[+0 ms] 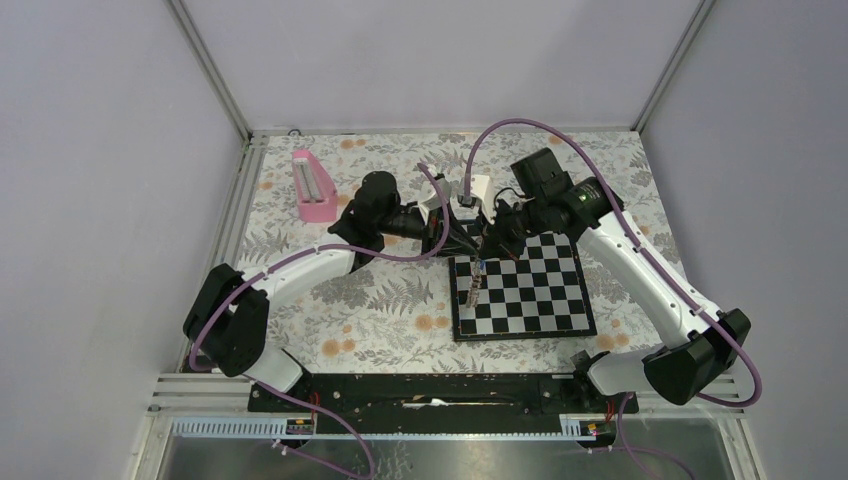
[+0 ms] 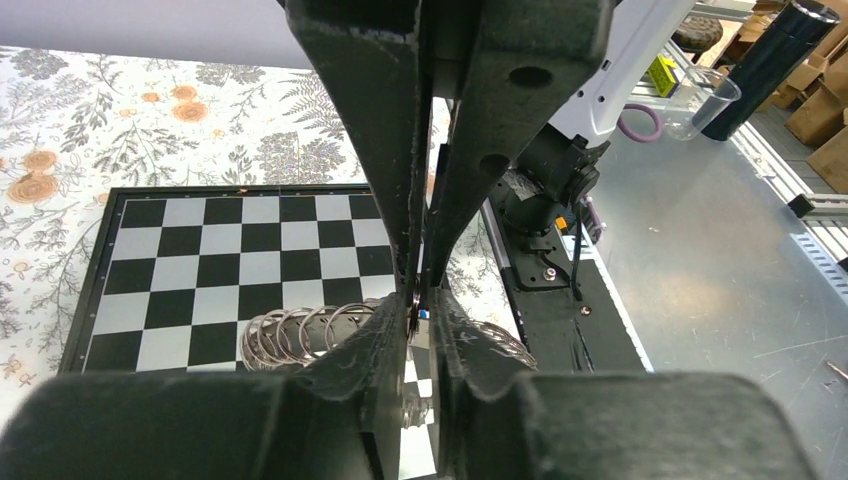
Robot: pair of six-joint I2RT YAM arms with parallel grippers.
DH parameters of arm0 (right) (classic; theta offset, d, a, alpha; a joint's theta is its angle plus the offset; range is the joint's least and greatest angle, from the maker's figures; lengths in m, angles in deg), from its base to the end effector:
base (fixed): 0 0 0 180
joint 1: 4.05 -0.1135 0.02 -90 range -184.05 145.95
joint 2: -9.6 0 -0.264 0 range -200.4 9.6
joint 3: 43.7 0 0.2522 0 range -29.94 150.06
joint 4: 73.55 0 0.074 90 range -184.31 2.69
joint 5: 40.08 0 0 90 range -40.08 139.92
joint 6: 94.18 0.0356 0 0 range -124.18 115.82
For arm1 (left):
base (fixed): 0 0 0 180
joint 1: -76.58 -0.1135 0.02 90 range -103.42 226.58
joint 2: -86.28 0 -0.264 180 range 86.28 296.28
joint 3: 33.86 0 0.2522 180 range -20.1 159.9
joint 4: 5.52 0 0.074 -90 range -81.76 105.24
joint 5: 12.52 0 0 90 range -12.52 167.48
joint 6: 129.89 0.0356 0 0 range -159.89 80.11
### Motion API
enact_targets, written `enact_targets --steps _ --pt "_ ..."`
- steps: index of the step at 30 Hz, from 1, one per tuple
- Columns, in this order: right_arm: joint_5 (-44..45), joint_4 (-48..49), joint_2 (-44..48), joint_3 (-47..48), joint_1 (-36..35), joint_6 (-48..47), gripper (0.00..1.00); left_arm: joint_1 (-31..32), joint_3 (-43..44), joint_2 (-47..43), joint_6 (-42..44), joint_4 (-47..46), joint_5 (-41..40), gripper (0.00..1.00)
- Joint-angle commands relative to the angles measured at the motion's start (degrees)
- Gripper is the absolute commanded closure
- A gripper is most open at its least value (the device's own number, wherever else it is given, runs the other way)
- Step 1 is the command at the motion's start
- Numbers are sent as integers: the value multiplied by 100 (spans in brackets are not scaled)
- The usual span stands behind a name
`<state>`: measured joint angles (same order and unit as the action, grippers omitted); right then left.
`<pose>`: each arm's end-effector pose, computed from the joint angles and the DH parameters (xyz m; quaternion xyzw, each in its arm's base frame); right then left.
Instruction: Put the keys on the keyring
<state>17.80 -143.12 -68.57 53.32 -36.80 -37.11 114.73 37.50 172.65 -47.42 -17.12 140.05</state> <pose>0.2173 0.1622 0.3728 -0.5689 0.7100 0.2600 0.3234 0.2456 -0.2331 0.3063 0.5077 0.5059 -0.5758 0.3934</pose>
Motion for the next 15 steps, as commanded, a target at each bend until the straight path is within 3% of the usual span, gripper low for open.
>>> enact_targets --steps 1,7,10,15 --pt "-75 240 160 -16 -65 77 100 34 -12 7 33 -276 164 87" --pt "-68 280 168 -96 -60 82 100 30 -6 13 -11 -344 178 100" --pt "-33 343 215 -166 -69 89 100 34 -39 -18 -143 -485 184 100" --pt "127 632 510 -487 -64 115 79 -56 -219 -129 -877 -1247 259 100"
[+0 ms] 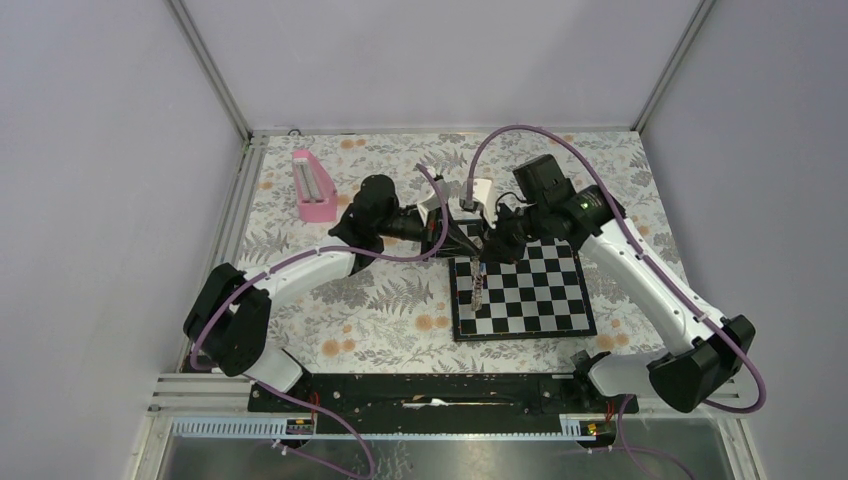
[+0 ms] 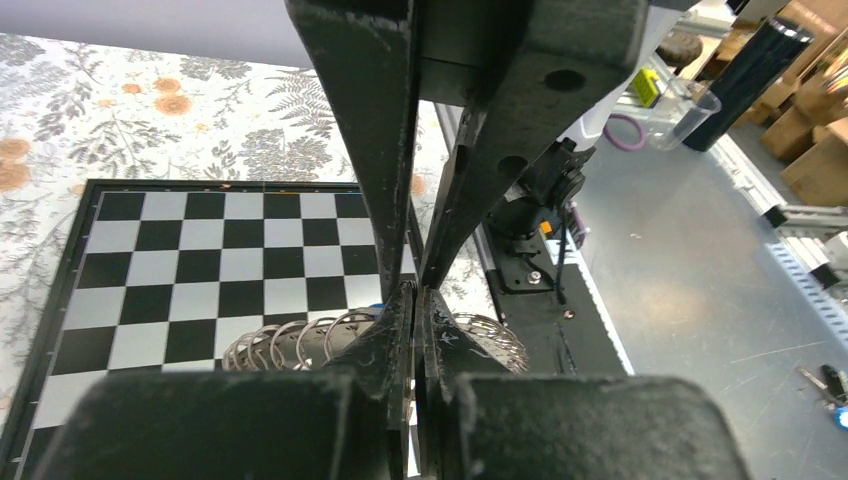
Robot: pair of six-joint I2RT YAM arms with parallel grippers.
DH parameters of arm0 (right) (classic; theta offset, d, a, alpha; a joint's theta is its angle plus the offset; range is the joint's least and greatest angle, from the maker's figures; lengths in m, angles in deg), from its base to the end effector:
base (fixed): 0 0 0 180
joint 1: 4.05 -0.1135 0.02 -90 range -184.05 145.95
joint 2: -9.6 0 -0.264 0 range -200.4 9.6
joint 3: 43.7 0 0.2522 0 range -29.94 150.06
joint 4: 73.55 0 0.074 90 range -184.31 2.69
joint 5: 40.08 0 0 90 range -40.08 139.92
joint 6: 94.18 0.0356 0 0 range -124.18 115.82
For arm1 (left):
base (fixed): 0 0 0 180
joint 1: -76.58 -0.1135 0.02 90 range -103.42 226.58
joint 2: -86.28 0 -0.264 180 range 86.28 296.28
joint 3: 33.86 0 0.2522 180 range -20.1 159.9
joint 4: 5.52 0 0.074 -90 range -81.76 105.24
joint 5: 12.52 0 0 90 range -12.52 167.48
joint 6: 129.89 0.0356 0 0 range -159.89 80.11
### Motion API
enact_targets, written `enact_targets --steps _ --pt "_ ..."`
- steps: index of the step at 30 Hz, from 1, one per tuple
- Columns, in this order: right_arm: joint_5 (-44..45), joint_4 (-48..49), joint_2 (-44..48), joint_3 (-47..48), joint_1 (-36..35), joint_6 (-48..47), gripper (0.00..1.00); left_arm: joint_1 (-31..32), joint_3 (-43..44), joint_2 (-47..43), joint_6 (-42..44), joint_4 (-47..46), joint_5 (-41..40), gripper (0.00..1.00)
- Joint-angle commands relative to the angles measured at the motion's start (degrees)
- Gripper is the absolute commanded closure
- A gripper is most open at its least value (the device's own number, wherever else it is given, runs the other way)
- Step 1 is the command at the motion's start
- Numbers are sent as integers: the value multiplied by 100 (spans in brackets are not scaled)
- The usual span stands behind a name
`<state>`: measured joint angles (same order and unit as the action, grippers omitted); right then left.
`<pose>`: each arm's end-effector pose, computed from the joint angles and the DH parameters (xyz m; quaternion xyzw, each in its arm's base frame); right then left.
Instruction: Put the keys on the keyring
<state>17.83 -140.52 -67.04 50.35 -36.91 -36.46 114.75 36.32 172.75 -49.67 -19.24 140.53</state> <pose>0.2142 0.1609 0.3665 -0.5660 0.7086 0.2610 0.3308 0.2444 -0.2325 0.3022 0.5014 0.5087 -0.5847 0.3847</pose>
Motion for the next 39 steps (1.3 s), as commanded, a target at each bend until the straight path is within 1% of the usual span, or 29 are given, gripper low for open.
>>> enact_targets --steps 1,4,7,10,16,20,25,30,39 --pt "139 453 452 -266 -50 47 76 -76 -150 -159 -836 -1242 208 100" --pt "129 671 707 -456 -52 31 70 -91 -255 -200 -1315 -1695 207 100" --pt "103 716 858 -555 -49 -77 66 -91 -395 -234 -1725 -2140 213 100" --pt "32 926 1037 -771 -50 -201 65 -91 -551 -245 -2065 -2603 204 100" --pt "-259 1183 1167 -1025 -46 -362 67 -91 -528 -201 -2153 -2611 160 100" --pt "-394 1235 1139 -1058 -54 -392 73 -91 -513 -159 -2215 -2654 128 100" --pt "-427 1251 1166 -1099 -54 -427 88 -93 -527 -124 -2236 -2683 72 100" --pt "-447 1339 1227 -1181 -53 -434 99 -93 -502 -81 -2368 -2641 -213 100" --pt "-87 1645 1206 -1344 -81 -232 100 -92 -493 46 -2880 -2664 -887 100"
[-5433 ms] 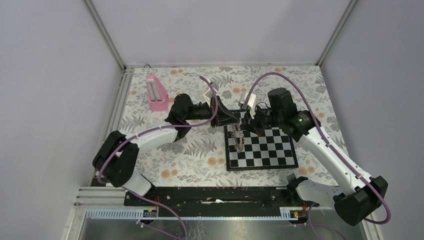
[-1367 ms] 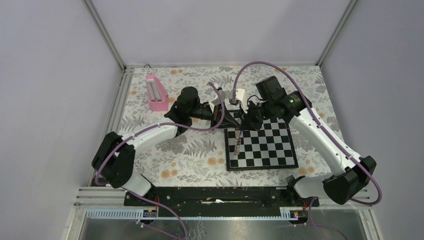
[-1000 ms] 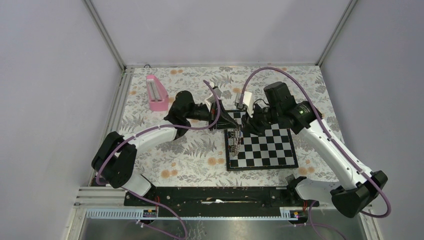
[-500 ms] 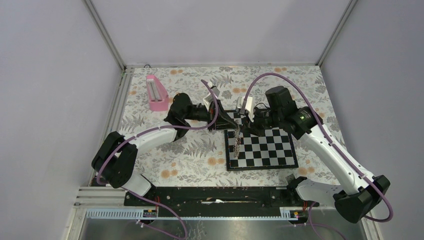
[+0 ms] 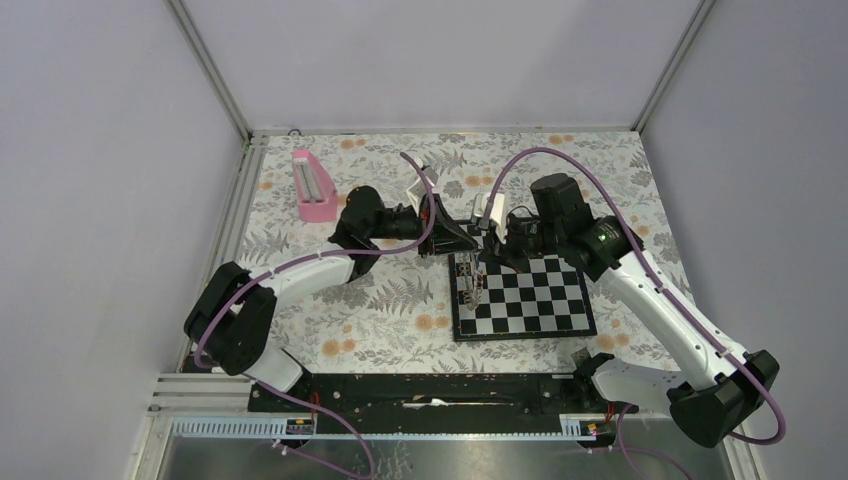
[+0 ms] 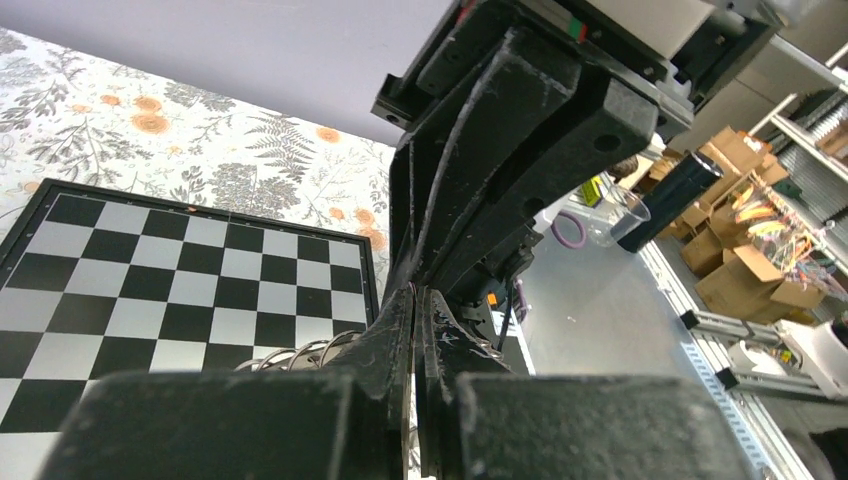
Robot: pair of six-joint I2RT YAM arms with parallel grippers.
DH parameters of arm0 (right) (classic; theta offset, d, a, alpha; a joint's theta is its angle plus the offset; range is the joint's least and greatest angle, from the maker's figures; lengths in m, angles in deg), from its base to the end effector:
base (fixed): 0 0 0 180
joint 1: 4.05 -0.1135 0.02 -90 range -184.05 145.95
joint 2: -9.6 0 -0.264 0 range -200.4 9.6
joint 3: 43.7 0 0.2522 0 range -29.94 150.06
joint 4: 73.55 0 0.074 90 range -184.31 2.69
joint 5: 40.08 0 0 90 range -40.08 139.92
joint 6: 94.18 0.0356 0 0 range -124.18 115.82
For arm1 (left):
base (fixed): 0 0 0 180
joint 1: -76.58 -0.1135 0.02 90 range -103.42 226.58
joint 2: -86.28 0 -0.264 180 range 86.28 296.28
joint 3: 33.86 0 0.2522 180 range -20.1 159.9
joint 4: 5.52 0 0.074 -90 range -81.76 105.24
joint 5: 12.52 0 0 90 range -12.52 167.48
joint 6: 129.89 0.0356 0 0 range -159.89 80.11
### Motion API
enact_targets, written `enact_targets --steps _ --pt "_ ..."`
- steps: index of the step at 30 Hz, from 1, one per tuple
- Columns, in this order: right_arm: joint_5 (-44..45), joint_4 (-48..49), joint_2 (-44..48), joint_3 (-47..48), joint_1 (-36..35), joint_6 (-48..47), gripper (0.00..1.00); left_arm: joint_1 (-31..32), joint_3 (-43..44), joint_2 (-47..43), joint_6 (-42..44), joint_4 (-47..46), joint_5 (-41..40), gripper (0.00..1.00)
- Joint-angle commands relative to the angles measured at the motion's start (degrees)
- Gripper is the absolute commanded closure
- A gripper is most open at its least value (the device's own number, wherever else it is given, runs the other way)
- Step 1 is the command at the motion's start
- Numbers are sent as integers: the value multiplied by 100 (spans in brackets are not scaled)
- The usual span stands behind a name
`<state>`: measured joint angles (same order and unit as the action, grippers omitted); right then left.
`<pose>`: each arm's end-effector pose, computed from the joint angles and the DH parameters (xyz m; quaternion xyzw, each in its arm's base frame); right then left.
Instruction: Put the keys on the keyring
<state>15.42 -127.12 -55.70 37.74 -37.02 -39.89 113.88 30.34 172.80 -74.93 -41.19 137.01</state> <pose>0.1853 0.1443 0.3606 -0.5915 0.6330 0.2557 0.4292 0.2414 -0.2225 0.3025 0.4000 0.5305 -0.6504 0.3681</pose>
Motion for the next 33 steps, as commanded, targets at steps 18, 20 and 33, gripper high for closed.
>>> enact_targets --steps 18,20,33 --pt "639 637 405 -255 45 584 61 -94 -54 99 -301 -1111 -152 100" --pt "498 657 503 -256 166 654 60 -101 -77 96 -257 -1334 76 100" --pt "-860 554 276 45 397 885 64 -91 -7 145 40 -1179 459 100"
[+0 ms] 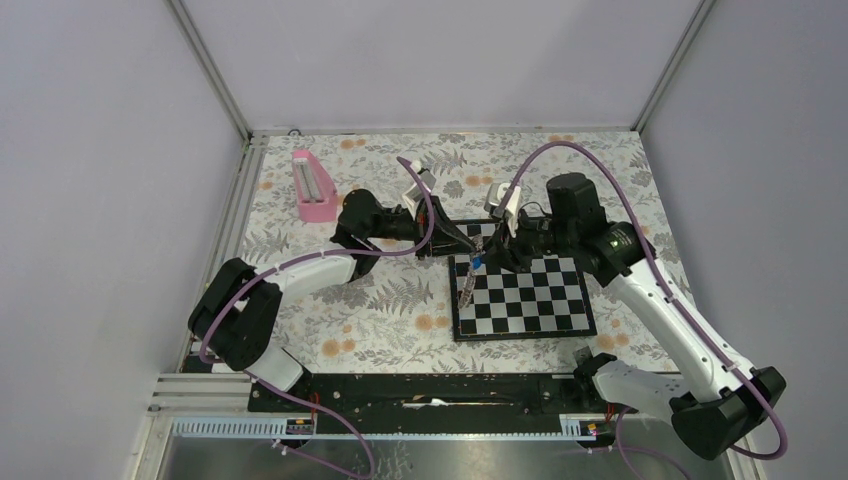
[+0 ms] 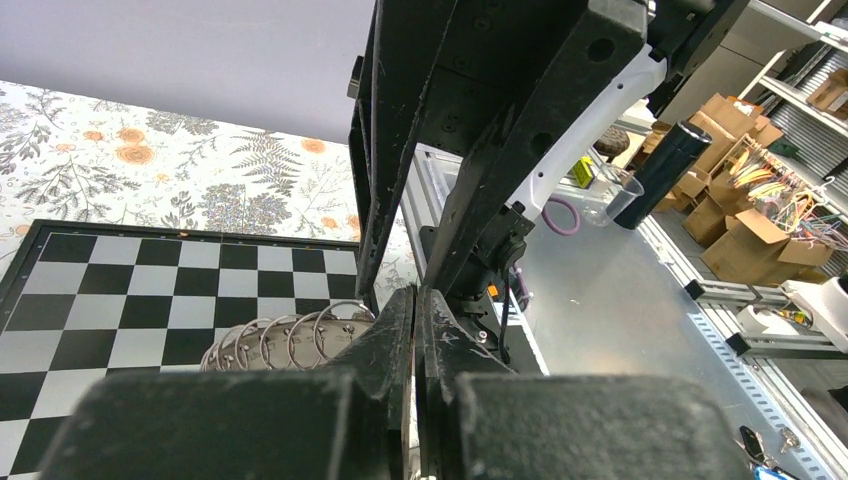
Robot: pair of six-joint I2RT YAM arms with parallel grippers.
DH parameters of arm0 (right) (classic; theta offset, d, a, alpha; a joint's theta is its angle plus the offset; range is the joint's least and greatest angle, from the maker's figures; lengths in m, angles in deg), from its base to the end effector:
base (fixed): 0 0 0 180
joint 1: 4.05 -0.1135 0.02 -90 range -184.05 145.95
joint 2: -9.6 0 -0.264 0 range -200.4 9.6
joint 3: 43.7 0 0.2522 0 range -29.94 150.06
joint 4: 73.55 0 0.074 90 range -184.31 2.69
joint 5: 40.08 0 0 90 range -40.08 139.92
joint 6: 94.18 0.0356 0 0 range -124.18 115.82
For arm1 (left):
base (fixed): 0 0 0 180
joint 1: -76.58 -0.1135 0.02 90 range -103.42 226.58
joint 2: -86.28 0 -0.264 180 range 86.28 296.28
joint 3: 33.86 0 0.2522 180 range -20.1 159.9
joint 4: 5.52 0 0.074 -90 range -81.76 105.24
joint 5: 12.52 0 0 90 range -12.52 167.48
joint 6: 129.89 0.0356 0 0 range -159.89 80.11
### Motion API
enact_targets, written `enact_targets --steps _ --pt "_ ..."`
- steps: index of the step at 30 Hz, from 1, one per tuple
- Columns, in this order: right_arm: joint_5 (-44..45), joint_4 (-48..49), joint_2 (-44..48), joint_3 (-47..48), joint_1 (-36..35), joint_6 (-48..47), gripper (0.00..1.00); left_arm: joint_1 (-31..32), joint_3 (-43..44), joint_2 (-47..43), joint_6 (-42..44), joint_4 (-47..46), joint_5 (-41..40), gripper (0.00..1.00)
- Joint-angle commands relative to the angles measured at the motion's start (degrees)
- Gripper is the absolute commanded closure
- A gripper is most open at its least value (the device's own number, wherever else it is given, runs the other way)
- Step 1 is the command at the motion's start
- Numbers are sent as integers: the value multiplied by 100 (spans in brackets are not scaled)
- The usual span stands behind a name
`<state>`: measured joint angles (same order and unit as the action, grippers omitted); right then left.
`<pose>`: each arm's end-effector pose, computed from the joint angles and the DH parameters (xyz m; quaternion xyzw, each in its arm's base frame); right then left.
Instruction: Put the keys on the keyring
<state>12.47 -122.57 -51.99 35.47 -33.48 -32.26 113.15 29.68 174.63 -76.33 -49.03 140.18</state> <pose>0.1828 0.1280 0.3685 -0.5350 0.6487 0.2854 0.4599 0.2437 -0.2202 0.3005 0.4233 0.4973 -0.6566 0.3774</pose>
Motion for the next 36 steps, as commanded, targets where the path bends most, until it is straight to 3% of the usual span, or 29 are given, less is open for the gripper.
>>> enact_targets --steps 1,12,23,28,31,36 --pt "-630 89 -124 283 43 135 65 -13 58 -40 189 -390 150 100" --pt "-834 55 -266 305 43 35 75 -6 34 -60 272 -372 197 100" --pt "-1033 77 -314 306 43 37 99 -2 32 -54 307 -368 175 100" --pt "-936 30 -260 311 38 -39 100 -2 44 -47 499 -195 185 100" --pt "-707 -45 -270 368 45 -80 100 -2 139 -92 854 225 229 99" --pt "-380 -315 -360 479 39 -180 100 -3 525 -240 2201 1895 296 80"
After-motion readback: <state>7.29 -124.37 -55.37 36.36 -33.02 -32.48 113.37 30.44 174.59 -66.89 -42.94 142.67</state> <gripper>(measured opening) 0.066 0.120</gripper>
